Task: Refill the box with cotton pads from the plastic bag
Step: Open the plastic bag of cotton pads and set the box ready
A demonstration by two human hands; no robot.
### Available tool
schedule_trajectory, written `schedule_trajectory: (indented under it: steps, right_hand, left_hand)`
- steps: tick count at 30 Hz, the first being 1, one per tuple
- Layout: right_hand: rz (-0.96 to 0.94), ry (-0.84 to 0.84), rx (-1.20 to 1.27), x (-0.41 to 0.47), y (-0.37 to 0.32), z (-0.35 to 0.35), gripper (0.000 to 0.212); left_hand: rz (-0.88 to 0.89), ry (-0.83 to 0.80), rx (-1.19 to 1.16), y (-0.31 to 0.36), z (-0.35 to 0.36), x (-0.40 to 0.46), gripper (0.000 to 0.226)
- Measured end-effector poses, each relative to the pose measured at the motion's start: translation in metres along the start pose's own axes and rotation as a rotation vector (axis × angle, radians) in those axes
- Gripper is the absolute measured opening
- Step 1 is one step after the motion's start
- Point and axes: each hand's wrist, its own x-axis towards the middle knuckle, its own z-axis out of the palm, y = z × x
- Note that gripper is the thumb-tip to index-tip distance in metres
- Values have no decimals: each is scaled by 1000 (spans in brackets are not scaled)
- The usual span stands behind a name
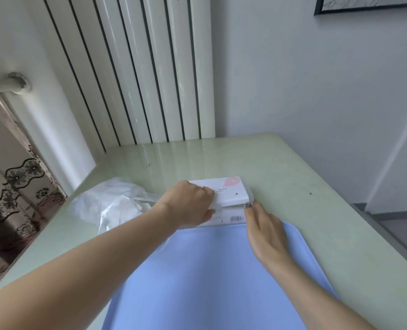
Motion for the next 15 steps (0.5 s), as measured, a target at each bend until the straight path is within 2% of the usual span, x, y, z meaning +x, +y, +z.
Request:
schedule_trajectory:
  steps: [2,4,7,9,12,15]
  right_hand:
    - [3,4,13,0,0,1,43]
    - [-43,11,40,1,4,4,51]
    - [-88,28,-29,2,11,8,34]
    - [-133,107,-112,2,12,10,22]
    - [-126,182,-105,5,12,11,28]
    - [-97,244,-28,7,11,9,32]
  left_hand:
    - [1,51,-27,-12,-4,2,48]
    - [-24,96,-70,-22,-9,3,47]
    - [-137,155,-255,-35,-13,4,45]
    - [-243,194,-424,-45,-16,7,46]
    - [-460,180,-647,-65,-9,18,49]
    - [-669,38,-891,-83,10,30,47]
